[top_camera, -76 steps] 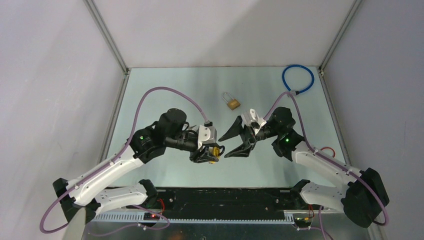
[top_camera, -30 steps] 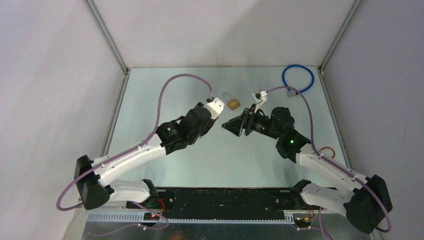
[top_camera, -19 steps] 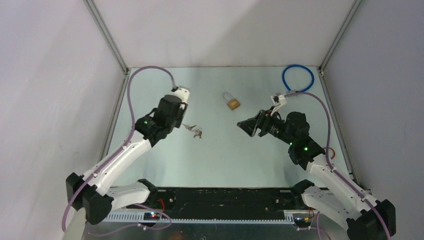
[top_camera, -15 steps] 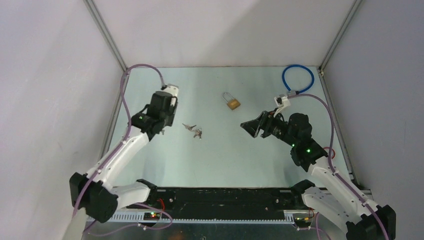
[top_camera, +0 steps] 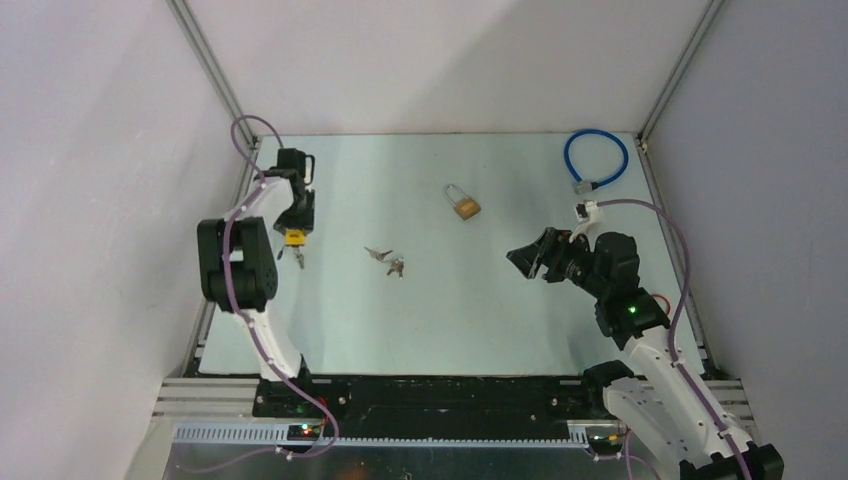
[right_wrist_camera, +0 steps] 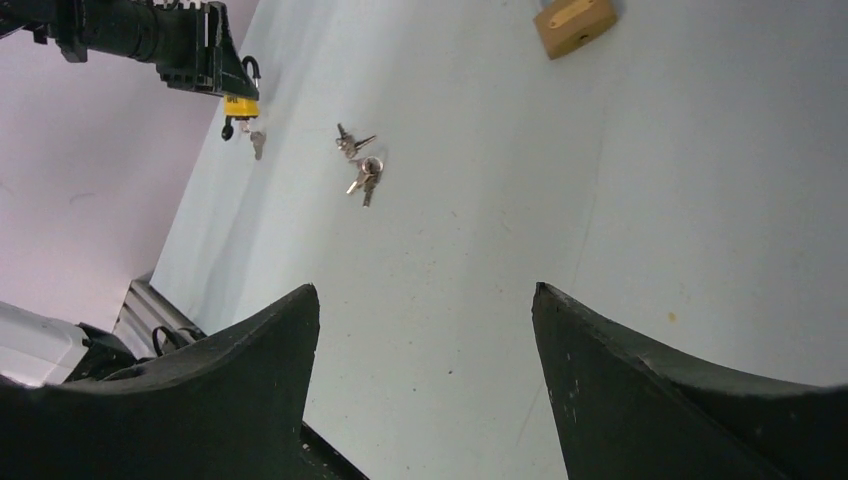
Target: Unlock with the key
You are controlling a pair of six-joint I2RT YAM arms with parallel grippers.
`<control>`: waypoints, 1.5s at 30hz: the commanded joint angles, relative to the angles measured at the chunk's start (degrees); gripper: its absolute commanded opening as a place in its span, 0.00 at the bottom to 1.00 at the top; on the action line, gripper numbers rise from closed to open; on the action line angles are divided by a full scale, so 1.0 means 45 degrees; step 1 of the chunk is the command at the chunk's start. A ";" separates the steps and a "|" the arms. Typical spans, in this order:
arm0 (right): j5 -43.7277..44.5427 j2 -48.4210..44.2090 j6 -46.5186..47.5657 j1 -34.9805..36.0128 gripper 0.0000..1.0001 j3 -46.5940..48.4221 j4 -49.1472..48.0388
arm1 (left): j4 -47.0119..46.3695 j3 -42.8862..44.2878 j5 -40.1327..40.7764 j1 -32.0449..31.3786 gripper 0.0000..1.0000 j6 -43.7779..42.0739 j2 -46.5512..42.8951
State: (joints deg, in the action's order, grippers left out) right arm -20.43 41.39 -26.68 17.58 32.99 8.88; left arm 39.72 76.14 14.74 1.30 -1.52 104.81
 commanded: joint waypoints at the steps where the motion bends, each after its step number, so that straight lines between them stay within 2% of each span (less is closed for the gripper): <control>1: -0.0431 -0.0408 0.0279 -0.0676 0.81 0.0031 0.0558 | -0.0066 0.2347 0.0038 0.0641 0.07 -0.0288 0.1588; 4: -0.0398 -0.0639 0.0294 -0.1058 0.81 0.0030 0.0945 | 0.0023 0.3276 0.0192 0.0757 0.27 -0.0459 0.2838; 5: -0.0352 -0.0768 0.0301 -0.1125 0.82 0.0017 0.1158 | 0.0045 0.3564 0.0262 0.0759 0.39 -0.0481 0.3021; 6: -0.0258 -0.0879 0.0317 -0.1264 0.82 0.0024 0.1271 | 0.0052 0.3758 0.0309 0.0762 0.46 -0.0453 0.3038; 7: -0.0078 -0.0917 0.0320 -0.1326 0.82 0.0030 0.1513 | 0.0047 0.3819 0.0418 0.0760 0.60 -0.0429 0.2968; 8: 0.0014 -0.0960 0.0337 -0.1436 0.83 0.0031 0.1695 | 0.0037 0.3895 0.0475 0.0753 0.66 -0.0372 0.2865; 9: 0.0156 -0.0948 0.0349 -0.1471 0.83 0.0031 0.1745 | 0.0038 0.3917 0.0582 0.0748 0.78 -0.0349 0.2598; 13: 0.0402 -0.0763 0.0348 -0.1658 0.84 0.0031 0.1856 | 0.0022 0.3847 0.1036 0.0684 0.98 -0.0180 0.1176; 19: 0.1086 -0.0160 0.0587 -0.1790 0.87 0.0371 0.2160 | 0.0036 0.3433 0.0957 -0.0066 1.00 0.0848 -0.2484; 23: 0.1348 0.0952 0.1060 -0.1799 0.88 0.1055 0.2247 | 0.0031 0.2625 0.0794 -0.0964 1.00 0.2077 -0.5087; 27: 0.1768 0.2714 0.1480 -0.1753 0.90 0.1802 0.1718 | -0.0154 0.0975 0.0022 -0.1088 1.00 0.3993 -0.7764; 32: 0.2746 0.5323 0.2427 -0.1304 0.96 0.3174 0.0522 | -0.1243 -0.1955 -0.0362 -0.1107 1.00 0.4317 -1.0870; 36: 0.4072 0.7842 0.3334 -0.0490 0.99 0.4598 -0.0279 | -0.2029 -0.3299 -0.1013 -0.1178 1.00 0.3886 -1.2362; 45: 0.3908 1.3888 0.4908 0.1009 0.99 0.9687 0.0055 | -0.2158 -0.3994 0.0046 -0.2124 1.00 0.3109 -1.2364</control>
State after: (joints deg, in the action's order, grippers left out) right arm -3.81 95.85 -9.54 19.97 66.72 9.89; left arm 33.39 58.61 13.30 -7.09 14.48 49.60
